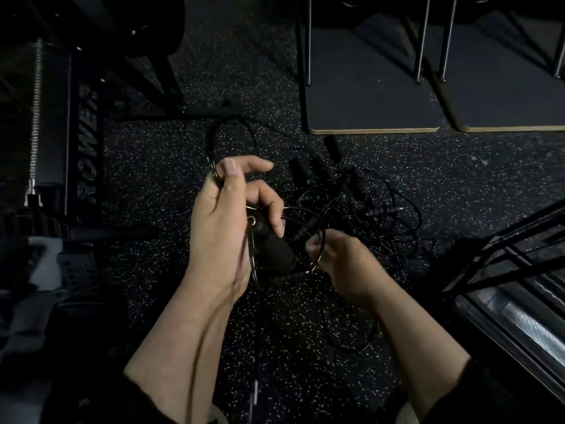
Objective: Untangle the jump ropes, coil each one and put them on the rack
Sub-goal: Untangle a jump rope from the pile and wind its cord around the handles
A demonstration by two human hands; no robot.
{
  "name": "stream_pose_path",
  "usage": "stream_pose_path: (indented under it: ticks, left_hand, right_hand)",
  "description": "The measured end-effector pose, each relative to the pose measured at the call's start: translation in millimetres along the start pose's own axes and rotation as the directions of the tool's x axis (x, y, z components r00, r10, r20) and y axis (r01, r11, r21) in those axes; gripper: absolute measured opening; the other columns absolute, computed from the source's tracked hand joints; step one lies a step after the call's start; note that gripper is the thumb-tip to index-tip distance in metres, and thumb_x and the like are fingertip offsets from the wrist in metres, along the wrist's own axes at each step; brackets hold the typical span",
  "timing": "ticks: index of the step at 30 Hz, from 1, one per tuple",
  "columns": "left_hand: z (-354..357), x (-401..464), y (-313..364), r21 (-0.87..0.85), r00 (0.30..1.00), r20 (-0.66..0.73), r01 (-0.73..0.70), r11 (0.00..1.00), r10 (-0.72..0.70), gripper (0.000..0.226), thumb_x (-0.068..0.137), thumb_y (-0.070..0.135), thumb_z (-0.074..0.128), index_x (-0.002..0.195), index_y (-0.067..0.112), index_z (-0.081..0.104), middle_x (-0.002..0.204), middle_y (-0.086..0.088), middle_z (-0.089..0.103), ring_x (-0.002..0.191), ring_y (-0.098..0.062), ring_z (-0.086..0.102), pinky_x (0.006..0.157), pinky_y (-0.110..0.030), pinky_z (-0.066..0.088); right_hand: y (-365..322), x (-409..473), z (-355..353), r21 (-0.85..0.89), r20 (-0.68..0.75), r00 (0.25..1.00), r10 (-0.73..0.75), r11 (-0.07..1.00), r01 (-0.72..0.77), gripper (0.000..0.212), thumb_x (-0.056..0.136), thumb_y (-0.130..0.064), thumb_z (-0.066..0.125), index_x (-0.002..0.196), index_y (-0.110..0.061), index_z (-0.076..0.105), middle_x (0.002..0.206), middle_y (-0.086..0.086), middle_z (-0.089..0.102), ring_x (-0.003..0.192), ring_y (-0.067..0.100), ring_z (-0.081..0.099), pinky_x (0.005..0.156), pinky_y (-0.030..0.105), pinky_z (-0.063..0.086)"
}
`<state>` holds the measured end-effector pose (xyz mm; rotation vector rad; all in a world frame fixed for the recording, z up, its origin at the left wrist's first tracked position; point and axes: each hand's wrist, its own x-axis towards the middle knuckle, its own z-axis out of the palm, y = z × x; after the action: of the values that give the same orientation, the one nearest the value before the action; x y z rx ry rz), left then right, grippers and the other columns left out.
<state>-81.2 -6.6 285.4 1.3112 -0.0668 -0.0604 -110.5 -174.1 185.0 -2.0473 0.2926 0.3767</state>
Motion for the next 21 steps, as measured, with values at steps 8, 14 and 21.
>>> stream_pose_path:
  ticks: [8,14,21]
  left_hand:
    - [-15,9,-17,0.515,0.988,-0.136,0.138,0.846,-0.079,0.021,0.105,0.034,0.053,0.096,0.032,0.072,0.056,0.005,0.06,0.052,-0.007,0.056,0.055,-0.023,0.051]
    - [-17,8,-21,0.63,0.971,-0.087,0.225,0.743,-0.221,0.027,0.097,0.051,0.059,0.089,0.029,0.073,0.06,0.006,0.062,0.051,-0.01,0.061,0.065,-0.047,0.058]
    - [-4,2,-20,0.586,0.922,0.034,0.293,0.755,-0.384,0.038,0.099,0.057,0.052,0.108,0.026,0.072,0.056,0.006,0.057,0.052,-0.01,0.056,0.054,-0.027,0.05]
  right_hand:
    - [-39,-25,-56,0.265,-0.469,0.872,-0.14,0.919,0.29,0.018,0.103,-0.019,0.061,0.106,-0.032,0.074,0.067,-0.023,0.065,0.043,0.002,0.042,0.038,0.019,0.033]
    - [-55,-27,-57,0.687,-0.361,0.928,-0.09,0.647,0.33,0.023,0.103,-0.001,0.054,0.115,-0.011,0.072,0.087,0.003,0.072,0.089,0.019,0.073,0.1,0.047,0.056]
    - [-53,-26,-56,0.663,-0.204,0.978,-0.041,0.729,0.169,0.022,0.1,-0.005,0.06,0.115,-0.011,0.075,0.09,0.012,0.077,0.09,0.025,0.072,0.098,0.053,0.056]
